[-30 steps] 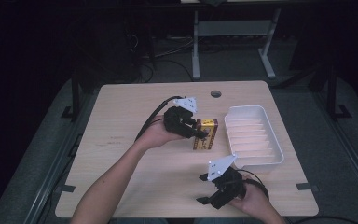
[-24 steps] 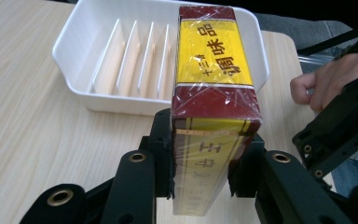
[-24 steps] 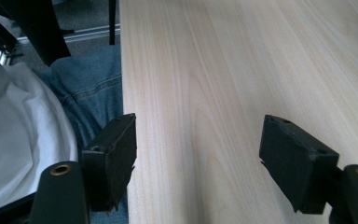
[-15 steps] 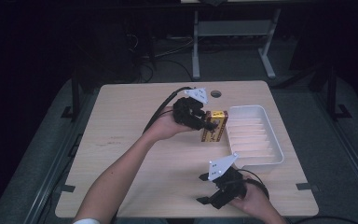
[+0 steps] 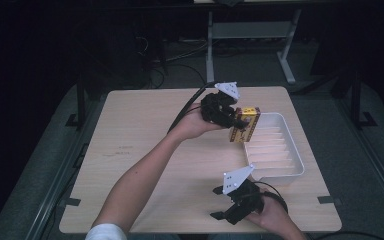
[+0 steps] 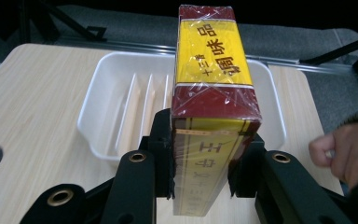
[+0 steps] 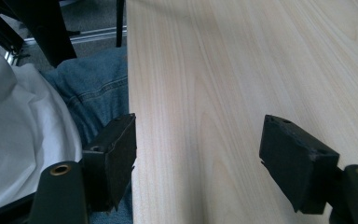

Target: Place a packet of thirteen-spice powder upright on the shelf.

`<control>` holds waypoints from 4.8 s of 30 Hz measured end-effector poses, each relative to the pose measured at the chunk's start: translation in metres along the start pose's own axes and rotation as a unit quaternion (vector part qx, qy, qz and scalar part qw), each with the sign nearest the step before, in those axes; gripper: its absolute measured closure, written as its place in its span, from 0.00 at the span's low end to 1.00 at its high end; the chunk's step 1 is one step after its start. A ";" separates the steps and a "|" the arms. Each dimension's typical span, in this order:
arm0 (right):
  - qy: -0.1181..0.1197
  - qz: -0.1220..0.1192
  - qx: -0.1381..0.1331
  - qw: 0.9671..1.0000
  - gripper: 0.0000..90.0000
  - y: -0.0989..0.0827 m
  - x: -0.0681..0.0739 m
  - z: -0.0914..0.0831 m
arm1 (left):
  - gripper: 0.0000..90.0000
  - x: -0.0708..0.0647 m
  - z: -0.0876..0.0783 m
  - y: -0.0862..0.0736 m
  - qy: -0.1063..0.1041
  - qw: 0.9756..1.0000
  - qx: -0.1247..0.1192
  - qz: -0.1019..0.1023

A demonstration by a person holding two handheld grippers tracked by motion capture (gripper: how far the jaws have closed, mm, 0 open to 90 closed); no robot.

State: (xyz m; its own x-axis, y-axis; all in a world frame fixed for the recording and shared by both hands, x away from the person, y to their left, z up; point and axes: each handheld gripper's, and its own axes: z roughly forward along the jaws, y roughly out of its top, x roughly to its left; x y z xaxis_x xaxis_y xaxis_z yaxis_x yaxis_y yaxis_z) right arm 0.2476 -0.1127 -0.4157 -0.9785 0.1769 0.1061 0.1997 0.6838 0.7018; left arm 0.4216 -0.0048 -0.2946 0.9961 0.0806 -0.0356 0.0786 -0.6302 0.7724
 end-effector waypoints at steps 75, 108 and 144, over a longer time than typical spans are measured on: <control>0.026 -0.004 0.016 1.000 0.29 -0.005 0.001 0.005 | 0.75 0.027 0.097 -0.008 -0.009 0.999 -0.039 -0.022; 0.028 -0.001 0.016 0.999 0.29 -0.007 0.000 0.003 | 0.74 0.019 0.128 -0.022 -0.009 1.000 0.007 0.003; 0.033 -0.001 0.020 0.999 0.29 -0.006 0.001 0.006 | 0.72 0.018 0.136 -0.041 -0.003 1.000 0.021 -0.005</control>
State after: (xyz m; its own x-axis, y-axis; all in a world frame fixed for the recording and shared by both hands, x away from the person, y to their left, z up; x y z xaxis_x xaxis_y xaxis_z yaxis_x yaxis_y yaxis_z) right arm 0.2456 -0.1124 -0.4234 -0.9798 0.1296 0.1521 0.1987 0.7119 0.6736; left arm 0.4423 -0.0824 -0.4126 0.9954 0.0830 -0.0473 0.0905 -0.6615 0.7445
